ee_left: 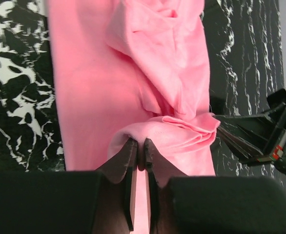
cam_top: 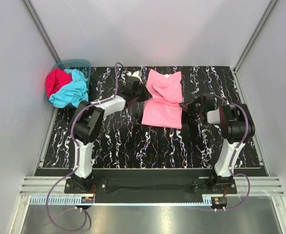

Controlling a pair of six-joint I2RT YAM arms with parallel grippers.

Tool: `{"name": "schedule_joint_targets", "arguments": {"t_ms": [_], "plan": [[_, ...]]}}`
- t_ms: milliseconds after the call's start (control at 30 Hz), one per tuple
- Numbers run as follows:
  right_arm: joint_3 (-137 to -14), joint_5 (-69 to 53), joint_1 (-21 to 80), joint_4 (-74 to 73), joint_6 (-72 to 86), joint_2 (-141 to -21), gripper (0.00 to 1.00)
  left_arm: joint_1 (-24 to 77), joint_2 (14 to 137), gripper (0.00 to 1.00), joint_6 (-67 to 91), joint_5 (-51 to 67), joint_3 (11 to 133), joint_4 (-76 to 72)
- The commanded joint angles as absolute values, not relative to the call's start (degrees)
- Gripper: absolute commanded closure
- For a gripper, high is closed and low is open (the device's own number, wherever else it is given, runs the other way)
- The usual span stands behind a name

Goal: Fold and stack the t-shirts
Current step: Fold the tshirt

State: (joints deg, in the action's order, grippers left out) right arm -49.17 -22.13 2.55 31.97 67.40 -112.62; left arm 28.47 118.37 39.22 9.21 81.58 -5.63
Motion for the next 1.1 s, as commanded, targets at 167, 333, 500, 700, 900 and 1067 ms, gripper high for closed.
{"name": "schedule_joint_targets", "arguments": {"t_ms": [167, 333, 500, 700, 900, 1067], "plan": [[-50.7, -22.8, 2.0, 35.1, 66.5, -113.5, 1.0, 27.5, 116.5, 0.75, 41.6, 0.3, 80.5, -8.1], [-50.1, -23.4, 2.1, 37.4, 66.5, -113.8, 1.0, 27.2, 116.9, 0.44, 42.3, 0.2, 79.6, -10.3], [-49.7, -26.1, 2.0, 44.5, 67.5, -115.0, 0.95, 27.2, 116.5, 0.39, 42.4, 1.7, 78.3, -12.7], [-54.1, -29.5, 2.0, 47.8, 67.7, -117.3, 0.73, 27.3, 112.9, 0.41, 42.3, 4.2, 73.1, -16.3], [-54.8, -27.2, 2.0, 42.8, 65.1, -114.0, 0.64, 27.5, 105.9, 0.42, 41.2, 4.6, 66.5, -18.5], [-54.8, -25.7, 1.9, 40.6, 64.3, -110.8, 0.62, 28.1, 101.9, 0.42, 40.5, 4.4, 63.6, -18.3]]}}
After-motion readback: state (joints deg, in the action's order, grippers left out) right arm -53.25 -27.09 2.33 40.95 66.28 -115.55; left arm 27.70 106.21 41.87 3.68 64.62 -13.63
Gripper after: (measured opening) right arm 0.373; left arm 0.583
